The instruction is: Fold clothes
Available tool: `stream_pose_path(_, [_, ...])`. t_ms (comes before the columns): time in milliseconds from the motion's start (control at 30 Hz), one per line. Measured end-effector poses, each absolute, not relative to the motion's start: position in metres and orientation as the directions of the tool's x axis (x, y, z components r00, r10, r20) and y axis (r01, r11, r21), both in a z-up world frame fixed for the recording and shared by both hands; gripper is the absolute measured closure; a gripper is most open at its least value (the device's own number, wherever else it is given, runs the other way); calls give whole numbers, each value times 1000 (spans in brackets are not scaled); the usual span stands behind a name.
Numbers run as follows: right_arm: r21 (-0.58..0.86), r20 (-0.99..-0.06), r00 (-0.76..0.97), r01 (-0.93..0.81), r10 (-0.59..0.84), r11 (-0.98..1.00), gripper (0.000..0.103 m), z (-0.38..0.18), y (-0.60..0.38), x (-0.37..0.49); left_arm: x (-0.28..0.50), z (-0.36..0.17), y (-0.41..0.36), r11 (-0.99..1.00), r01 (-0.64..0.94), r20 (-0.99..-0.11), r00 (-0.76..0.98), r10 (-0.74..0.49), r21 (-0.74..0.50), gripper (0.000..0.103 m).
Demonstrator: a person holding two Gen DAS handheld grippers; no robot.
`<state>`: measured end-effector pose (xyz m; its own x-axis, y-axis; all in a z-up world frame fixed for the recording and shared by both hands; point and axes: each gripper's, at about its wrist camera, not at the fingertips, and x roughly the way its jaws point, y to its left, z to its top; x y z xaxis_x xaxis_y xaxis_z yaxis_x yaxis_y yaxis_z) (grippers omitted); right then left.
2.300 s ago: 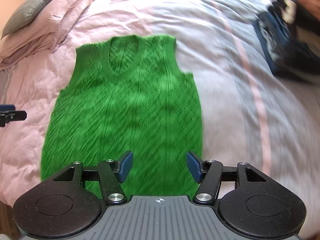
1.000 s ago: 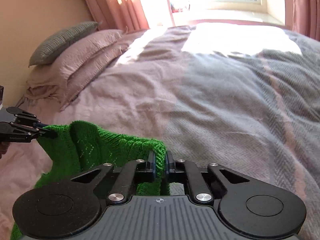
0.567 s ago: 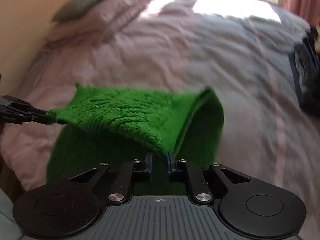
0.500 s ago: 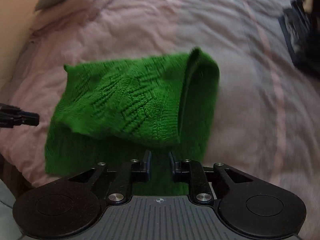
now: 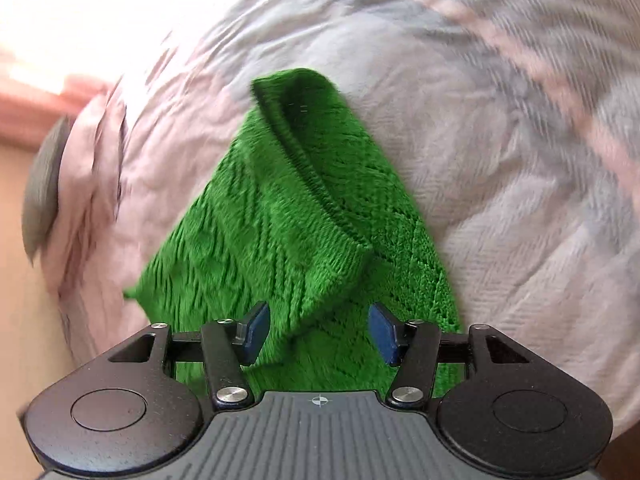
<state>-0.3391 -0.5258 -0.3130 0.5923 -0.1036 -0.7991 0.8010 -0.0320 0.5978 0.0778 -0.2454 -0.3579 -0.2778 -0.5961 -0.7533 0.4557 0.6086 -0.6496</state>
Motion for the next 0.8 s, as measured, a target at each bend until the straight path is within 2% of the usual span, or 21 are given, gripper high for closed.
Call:
stream_pose_path(67, [630, -777, 619, 769, -116, -110, 51, -328, -531, -343, 77, -368, -245, 631, 407, -747, -267, -609, -661, 54])
stream_pose_path(200, [686, -727, 670, 714, -146, -140, 51, -350, -540, -345, 73, -389, -241, 647, 356, -735, -235, -637, -674, 55])
stream_pose_path(267, [711, -703, 695, 692, -151, -128, 51, -363, -544, -343, 72, -395, -237, 635, 342, -714, -208, -668, -693, 59])
stream_pose_path(300, [721, -692, 703, 684, -160, -114, 56, -368, -544, -343, 71, -400, -235, 629, 344, -707, -188, -682, -697, 66])
stream_pose_path(333, [726, -686, 708, 681, -168, -95, 67, -373, -544, -342, 70, -401, -234, 630, 352, -709, -170, -685, -692, 86])
stream_pose_path(367, [720, -691, 703, 690, -168, -70, 97, -378, -544, -341, 69, -401, -231, 628, 371, -711, -147, -687, -684, 101])
stream_pose_path(400, [723, -686, 708, 690, -172, -42, 97, -380, -545, -342, 67, -399, -229, 629, 396, -717, -120, -686, -669, 103])
stream_pose_path(500, [755, -618, 750, 650, -237, 86, 97, -360, -541, -357, 62, -379, -207, 604, 456, -692, -37, -721, -654, 103])
stream_pose_path(600, [786, -553, 796, 597, -246, 161, 97, -343, -529, -377, 60, -370, -178, 594, 453, -674, -22, -738, -665, 103])
stream_pose_path(733, [783, -568, 798, 599, -199, 166, 97, -365, -517, -383, 54, -386, -165, 546, 443, -641, -90, -762, -711, 102])
stream_pose_path(800, [776, -572, 796, 604, -201, 182, 97, -379, -514, -380, 52, -395, -173, 502, 446, -606, -123, -786, -741, 95])
